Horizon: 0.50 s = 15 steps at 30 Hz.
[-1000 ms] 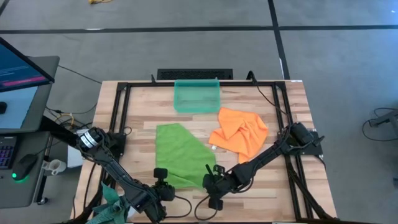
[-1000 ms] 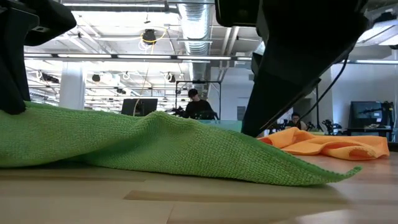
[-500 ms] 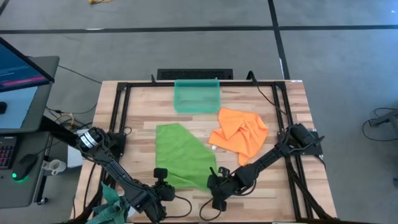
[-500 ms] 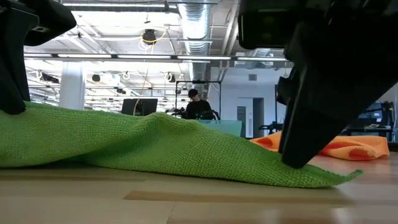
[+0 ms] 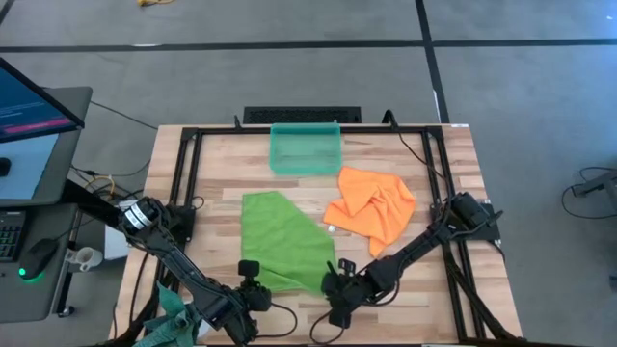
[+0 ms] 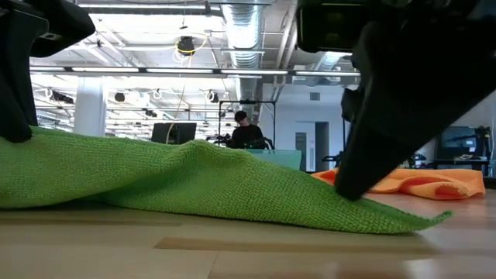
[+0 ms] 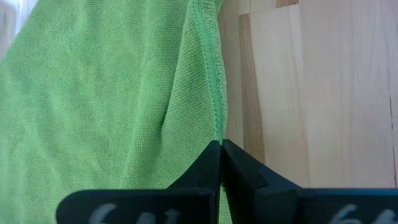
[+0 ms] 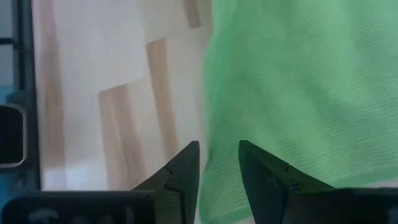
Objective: Roll microfiber towels into tight, uniform cylinder then place into a basket
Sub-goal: Fold the green towel
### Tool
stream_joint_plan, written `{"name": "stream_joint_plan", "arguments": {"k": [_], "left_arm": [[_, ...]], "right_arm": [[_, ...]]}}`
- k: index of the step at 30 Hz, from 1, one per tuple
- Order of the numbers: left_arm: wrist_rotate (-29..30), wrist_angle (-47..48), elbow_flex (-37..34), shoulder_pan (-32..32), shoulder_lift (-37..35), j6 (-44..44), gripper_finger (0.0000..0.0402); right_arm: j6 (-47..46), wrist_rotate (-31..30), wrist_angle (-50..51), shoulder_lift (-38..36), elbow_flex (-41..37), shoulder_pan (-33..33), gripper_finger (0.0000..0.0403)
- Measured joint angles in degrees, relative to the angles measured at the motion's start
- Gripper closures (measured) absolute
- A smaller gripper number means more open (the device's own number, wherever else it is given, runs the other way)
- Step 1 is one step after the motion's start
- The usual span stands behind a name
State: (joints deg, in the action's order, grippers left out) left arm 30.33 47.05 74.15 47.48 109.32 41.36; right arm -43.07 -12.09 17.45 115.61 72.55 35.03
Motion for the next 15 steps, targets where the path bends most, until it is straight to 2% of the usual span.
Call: {"name": "stream_joint_plan", "arguments": {"k": [11,15], "left_arm": [[-0.29,0.0,0.0,0.02,0.0,0.0,0.0401],[-1.14,-0.02,0.0,0.0,0.0,0.07,0.0401]], "right_arm": [[-0.29,1.32,-3.88,3.3,0.29,0.23,0.027],[-0.37,1.37,-3.69,3.3,0.22,0.55,0.0283]]}}
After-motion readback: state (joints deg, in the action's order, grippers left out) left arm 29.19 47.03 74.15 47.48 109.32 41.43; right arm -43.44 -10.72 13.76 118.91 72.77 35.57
